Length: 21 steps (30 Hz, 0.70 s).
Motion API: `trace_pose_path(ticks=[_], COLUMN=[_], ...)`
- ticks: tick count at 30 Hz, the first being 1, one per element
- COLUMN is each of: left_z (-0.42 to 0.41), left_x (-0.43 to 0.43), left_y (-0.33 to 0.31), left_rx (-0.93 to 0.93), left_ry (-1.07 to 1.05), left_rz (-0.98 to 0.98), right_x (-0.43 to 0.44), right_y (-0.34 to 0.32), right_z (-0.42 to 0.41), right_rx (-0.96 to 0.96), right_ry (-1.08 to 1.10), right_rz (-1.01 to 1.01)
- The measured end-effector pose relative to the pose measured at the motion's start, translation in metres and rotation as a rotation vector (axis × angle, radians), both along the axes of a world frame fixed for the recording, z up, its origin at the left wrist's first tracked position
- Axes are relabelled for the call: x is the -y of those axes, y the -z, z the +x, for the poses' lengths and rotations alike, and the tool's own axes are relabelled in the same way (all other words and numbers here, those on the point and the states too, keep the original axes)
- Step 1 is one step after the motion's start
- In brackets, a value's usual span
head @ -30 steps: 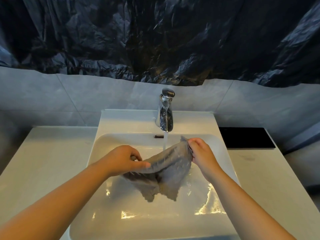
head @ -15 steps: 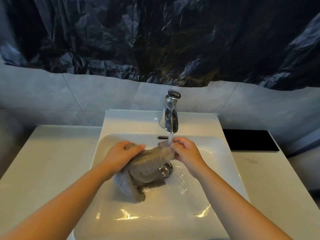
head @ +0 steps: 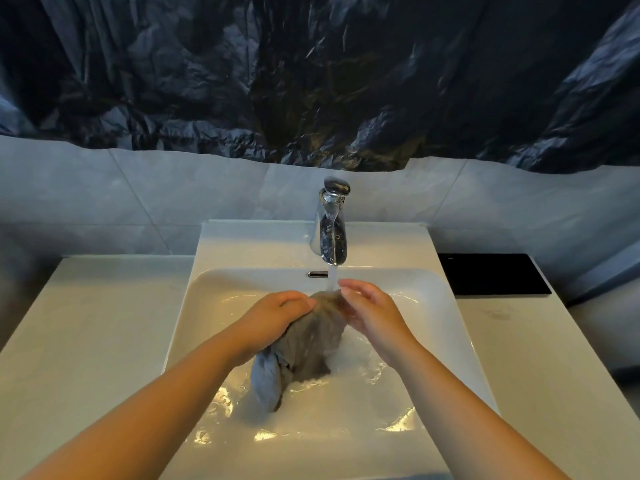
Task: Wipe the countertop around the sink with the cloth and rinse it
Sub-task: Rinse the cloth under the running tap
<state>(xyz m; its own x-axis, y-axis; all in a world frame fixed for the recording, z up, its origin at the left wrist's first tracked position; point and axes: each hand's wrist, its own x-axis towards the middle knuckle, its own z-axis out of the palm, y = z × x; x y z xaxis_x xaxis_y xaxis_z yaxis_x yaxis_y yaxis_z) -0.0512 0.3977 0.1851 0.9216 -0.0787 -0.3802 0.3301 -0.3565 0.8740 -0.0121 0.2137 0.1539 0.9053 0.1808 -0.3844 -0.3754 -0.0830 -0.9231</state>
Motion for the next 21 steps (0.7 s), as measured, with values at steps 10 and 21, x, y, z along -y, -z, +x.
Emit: trace_pose_path(ticks=[10, 21], left_z=[0.009, -0.001], left_x=[0.000, 0.003], left_y=[-0.002, 0.010], left_rx=[0.076, -0.021], left_ry=[-0.219, 0.030], left_rz=[-0.173, 0.193], right_x=[0.008, 0.003], right_y=[0.028, -0.015], right_z=[-0.022, 0.009], right_rx=[-0.006, 0.183], right_ry=[-0.180, -0.135], right_rz=[-0.118, -0.111])
